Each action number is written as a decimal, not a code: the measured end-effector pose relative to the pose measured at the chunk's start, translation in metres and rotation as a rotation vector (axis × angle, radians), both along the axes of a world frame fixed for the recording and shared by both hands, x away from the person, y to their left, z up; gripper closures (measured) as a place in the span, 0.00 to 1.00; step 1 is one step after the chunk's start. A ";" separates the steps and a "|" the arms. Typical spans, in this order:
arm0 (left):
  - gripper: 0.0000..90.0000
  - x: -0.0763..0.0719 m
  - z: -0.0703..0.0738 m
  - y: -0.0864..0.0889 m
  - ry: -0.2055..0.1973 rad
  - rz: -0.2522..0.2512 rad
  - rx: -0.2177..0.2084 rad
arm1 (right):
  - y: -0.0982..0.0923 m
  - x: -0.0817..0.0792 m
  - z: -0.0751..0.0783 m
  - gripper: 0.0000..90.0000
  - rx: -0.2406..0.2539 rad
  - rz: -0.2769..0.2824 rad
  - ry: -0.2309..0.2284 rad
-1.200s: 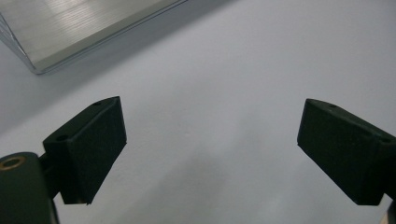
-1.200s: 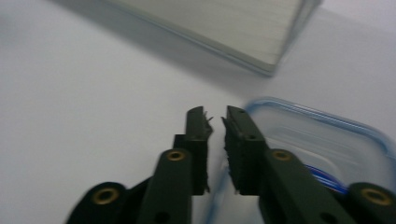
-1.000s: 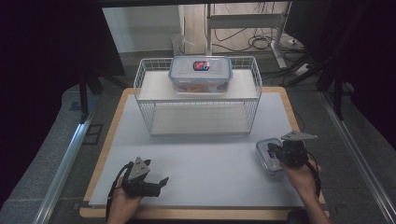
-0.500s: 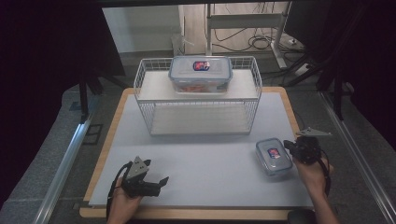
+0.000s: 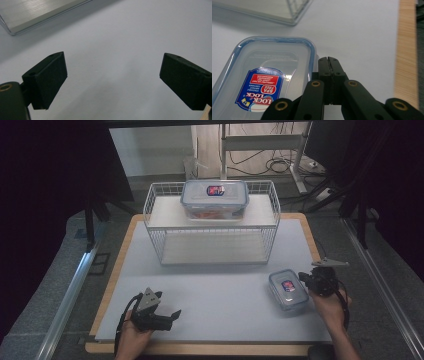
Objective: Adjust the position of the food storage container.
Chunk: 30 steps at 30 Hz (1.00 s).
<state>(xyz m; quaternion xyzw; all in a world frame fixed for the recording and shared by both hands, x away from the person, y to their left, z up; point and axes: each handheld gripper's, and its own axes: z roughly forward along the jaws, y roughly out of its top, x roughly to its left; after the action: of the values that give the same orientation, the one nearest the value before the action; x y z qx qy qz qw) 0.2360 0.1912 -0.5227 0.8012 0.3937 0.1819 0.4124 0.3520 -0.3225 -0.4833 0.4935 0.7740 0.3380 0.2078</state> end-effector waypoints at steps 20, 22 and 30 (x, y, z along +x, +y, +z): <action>0.08 0.000 0.000 0.000 0.005 0.003 -0.003 | 0.052 -0.014 -0.001 1.00 -0.009 0.166 0.023; 0.08 0.000 0.000 0.000 0.006 0.002 -0.002 | 0.041 -0.018 -0.001 1.00 0.015 0.151 0.039; 0.08 0.000 0.000 -0.002 0.005 -0.002 0.003 | 0.028 -0.042 -0.003 1.00 0.005 0.129 0.068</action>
<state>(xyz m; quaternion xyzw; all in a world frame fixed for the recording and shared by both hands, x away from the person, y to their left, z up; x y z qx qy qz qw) 0.2360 0.1895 -0.5231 0.8025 0.3938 0.1803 0.4103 0.3103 -0.2946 -0.4866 0.4543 0.8099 0.3359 0.1579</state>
